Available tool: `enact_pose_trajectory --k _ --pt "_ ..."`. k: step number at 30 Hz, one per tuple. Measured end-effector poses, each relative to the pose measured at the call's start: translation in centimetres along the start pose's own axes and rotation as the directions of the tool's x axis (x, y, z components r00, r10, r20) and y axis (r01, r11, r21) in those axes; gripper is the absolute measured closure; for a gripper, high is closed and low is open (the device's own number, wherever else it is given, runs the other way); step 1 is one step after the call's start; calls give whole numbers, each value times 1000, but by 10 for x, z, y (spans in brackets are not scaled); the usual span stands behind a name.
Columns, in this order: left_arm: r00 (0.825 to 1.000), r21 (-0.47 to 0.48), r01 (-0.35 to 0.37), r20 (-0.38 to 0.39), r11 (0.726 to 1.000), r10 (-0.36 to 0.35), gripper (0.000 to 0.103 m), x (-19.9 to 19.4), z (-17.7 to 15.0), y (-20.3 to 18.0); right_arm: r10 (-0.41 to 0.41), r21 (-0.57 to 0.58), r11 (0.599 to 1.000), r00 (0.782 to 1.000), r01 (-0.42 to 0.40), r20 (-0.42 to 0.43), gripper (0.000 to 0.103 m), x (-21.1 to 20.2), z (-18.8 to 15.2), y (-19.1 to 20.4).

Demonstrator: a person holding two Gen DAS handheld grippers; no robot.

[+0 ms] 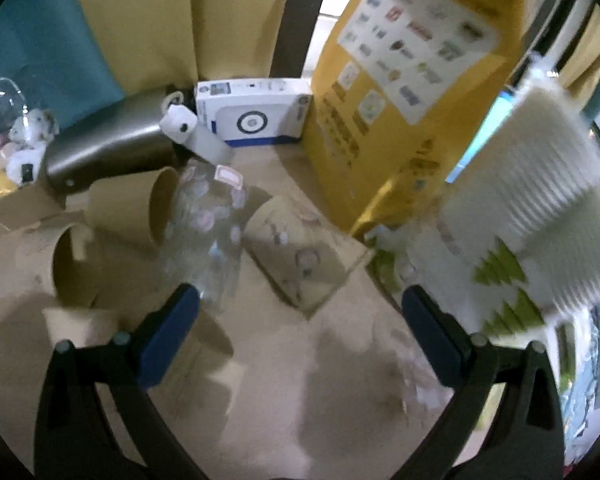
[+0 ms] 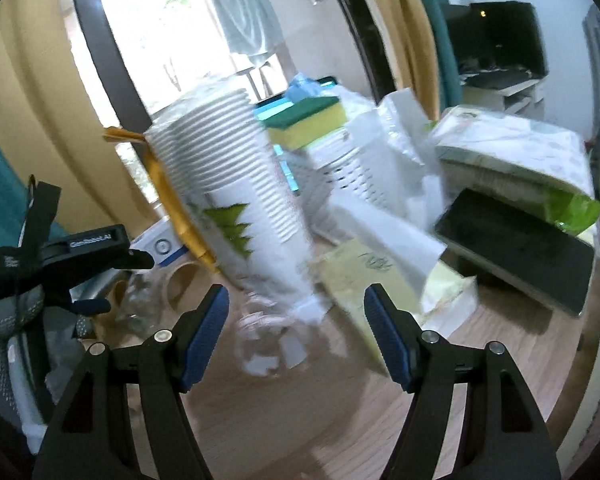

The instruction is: Flip cup upside down

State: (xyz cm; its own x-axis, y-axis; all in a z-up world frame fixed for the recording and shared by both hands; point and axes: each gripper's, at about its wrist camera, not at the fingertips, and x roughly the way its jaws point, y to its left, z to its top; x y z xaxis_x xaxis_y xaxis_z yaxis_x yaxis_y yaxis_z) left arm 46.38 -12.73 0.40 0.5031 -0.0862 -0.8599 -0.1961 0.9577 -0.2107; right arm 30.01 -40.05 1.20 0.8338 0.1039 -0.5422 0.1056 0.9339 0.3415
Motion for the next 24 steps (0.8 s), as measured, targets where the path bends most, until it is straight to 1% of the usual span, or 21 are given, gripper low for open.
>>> enact_pose_trajectory --k 4,6,9,15,16,17,18,19,22,24 --pt "1000 -61 -24 0 998 24 1 22 8 2 -29 17 999 1000 29 1 29 4 2 -14" --pt "999 -49 -31 19 998 32 1 27 11 -2 -37 24 999 999 36 13 29 1 1 -20" --pt "999 -60 -28 16 998 29 1 34 17 -6 -26 34 999 999 25 18 29 -3 1 -24" --pt "1000 -43 -26 12 999 27 1 43 20 -21 -12 47 999 1000 11 24 29 -8 -1 -29" --pt "1000 -46 -27 6 999 28 2 46 21 -23 -10 49 999 1000 9 26 29 -9 -1 -31" --pt "1000 -47 -31 2 998 31 11 48 21 -24 -8 51 999 1000 7 26 29 -10 -1 -32" --pt "999 -46 -39 -4 998 38 14 50 21 -25 -6 52 999 1000 4 27 29 -11 -1 -34" --pt "999 -43 -48 -11 998 47 14 52 21 -27 -6 53 999 1000 4 29 29 -12 -1 -33" --pt "997 -23 -78 1 997 78 14 55 20 -29 -8 52 999 999 6 40 29 -18 -1 -35" --pt "995 -35 -94 -17 995 94 14 60 20 -28 -8 54 999 999 6 45 29 -20 0 -39"
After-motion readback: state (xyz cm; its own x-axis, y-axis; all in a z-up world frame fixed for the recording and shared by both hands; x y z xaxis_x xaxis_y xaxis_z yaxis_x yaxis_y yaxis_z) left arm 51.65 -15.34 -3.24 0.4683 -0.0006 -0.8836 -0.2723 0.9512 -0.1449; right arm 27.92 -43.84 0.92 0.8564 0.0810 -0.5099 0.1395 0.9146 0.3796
